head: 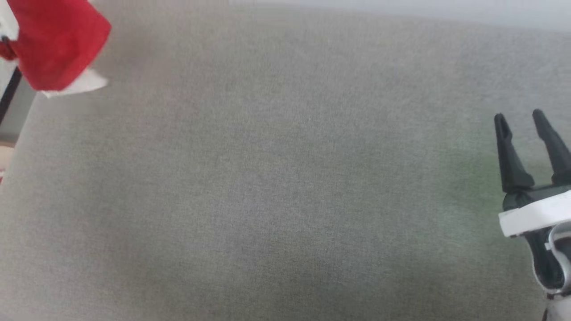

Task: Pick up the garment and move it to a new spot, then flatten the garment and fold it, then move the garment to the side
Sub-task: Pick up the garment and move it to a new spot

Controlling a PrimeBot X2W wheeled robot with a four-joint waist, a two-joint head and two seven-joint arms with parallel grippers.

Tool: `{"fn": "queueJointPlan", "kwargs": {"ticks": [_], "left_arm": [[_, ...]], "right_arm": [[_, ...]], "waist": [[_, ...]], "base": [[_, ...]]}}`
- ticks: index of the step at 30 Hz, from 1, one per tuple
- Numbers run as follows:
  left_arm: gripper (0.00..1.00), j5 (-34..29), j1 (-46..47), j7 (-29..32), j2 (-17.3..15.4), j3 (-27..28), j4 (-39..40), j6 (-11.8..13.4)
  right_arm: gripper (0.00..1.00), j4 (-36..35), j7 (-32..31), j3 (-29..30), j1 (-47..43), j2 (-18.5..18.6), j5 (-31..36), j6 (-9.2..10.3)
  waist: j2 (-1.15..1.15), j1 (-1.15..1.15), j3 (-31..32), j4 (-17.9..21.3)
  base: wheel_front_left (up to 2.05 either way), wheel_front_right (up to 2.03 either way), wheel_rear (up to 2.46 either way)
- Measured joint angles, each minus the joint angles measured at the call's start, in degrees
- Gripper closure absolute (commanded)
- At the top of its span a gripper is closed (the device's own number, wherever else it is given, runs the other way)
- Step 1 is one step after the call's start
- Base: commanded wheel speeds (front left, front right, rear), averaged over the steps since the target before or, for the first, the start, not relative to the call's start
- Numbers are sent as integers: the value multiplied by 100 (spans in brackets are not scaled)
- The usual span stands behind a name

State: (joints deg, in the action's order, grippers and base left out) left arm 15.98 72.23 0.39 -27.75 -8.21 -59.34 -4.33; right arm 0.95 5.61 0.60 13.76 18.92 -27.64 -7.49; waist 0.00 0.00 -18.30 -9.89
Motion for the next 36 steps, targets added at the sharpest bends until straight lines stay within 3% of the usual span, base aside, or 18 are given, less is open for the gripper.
{"fn": "queueJointPlan", "kwargs": {"ticks": [5, 11, 24, 30, 36], "left_arm": [[100, -2, 47, 345, -122, -111, 682, -86], [100, 55, -281, 1144, -182, -187, 2046, -83], [100, 420, -2064, 3501, -188, -454, 6271, 454], [100, 468, -2430, 3943, -9, -767, 7062, 578], [100, 486, -2808, 4095, 363, -1267, 7208, 664]], "right_arm": [[0, 133, 98, 45, -98, -125, 0, -1], [0, 222, 183, 154, -233, -302, 49, -1], [0, 347, 331, 477, -334, -531, 141, 0], [0, 447, 411, 537, -287, -602, 146, -1], [0, 568, 522, 535, -213, -649, 115, -1]], "waist": [[0, 0, 377, 56], [0, 0, 734, 152], [0, 0, 977, 790], [0, 0, 887, 1237], [0, 0, 725, 1692]], "base": [[0, 0, 0], [0, 0, 0], [0, 0, 0], [0, 0, 0], [0, 0, 0]]}}
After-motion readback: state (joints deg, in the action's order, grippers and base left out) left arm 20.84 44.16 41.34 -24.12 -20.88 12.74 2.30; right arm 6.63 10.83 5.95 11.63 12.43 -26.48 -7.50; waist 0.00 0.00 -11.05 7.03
